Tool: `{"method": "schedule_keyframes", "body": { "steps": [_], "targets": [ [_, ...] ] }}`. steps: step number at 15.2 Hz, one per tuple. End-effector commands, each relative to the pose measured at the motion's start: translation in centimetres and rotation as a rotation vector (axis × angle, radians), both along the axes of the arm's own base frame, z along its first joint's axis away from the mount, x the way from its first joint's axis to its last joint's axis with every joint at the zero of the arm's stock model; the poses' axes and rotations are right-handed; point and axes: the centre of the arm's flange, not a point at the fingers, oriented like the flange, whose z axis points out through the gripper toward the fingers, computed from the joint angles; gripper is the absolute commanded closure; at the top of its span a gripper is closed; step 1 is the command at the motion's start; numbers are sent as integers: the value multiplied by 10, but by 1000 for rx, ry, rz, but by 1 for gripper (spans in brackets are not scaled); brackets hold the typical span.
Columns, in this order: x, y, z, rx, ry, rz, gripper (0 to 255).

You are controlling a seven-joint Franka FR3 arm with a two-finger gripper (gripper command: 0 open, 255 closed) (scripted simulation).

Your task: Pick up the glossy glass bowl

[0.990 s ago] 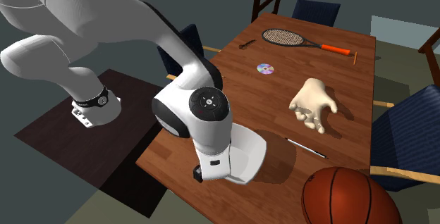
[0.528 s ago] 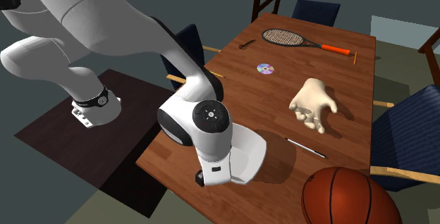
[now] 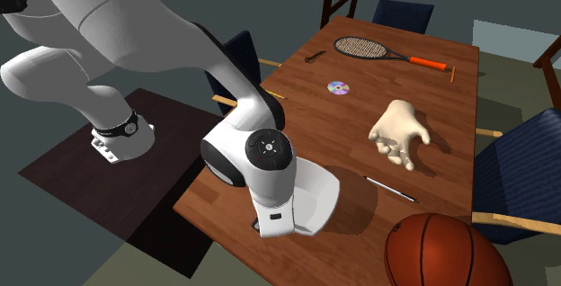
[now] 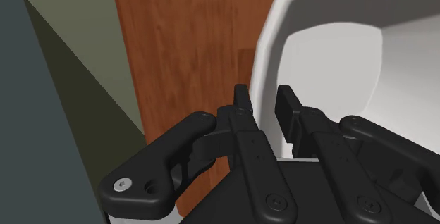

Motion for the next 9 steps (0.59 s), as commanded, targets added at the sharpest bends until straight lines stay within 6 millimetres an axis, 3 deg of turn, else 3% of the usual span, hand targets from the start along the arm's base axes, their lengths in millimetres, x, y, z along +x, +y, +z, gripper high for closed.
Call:
{"method": "schedule_keyframes", "body": {
  "steps": [1,9],
  "targets": [
    [0,0,0,0,0,0,255],
    [0,0,36,0,0,0,255]
  ]
}}
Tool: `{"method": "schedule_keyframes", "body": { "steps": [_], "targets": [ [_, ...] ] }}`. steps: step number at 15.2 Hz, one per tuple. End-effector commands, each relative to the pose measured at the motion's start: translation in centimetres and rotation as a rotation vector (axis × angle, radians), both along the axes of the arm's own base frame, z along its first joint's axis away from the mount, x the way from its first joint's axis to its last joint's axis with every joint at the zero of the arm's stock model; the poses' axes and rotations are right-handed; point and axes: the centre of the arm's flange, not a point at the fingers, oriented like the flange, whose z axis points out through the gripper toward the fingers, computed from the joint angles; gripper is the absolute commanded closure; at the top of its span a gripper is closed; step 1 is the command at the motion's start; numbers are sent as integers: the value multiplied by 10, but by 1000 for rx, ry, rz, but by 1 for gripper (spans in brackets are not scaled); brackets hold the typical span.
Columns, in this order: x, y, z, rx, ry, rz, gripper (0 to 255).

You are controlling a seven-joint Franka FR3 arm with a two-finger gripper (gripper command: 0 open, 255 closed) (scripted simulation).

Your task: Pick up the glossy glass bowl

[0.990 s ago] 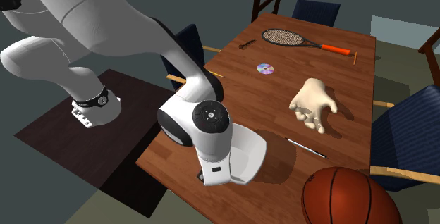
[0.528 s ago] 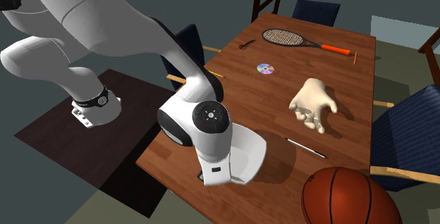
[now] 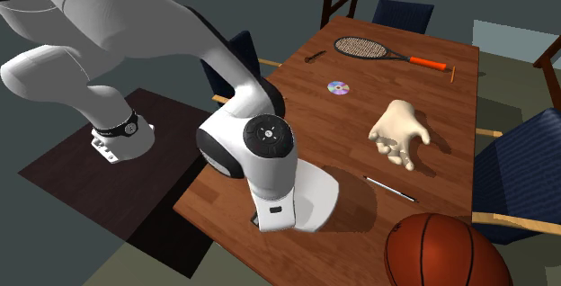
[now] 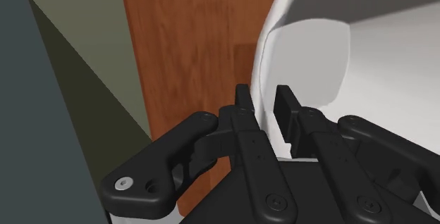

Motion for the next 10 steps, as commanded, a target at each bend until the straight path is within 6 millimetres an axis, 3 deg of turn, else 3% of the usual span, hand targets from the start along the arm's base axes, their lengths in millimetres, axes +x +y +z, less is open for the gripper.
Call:
{"method": "schedule_keyframes", "body": {
  "steps": [1,8,10],
  "targets": [
    [0,0,12,0,0,0,255],
    [0,0,49,0,0,0,255],
    [0,0,50,0,0,0,255]
  ]
}}
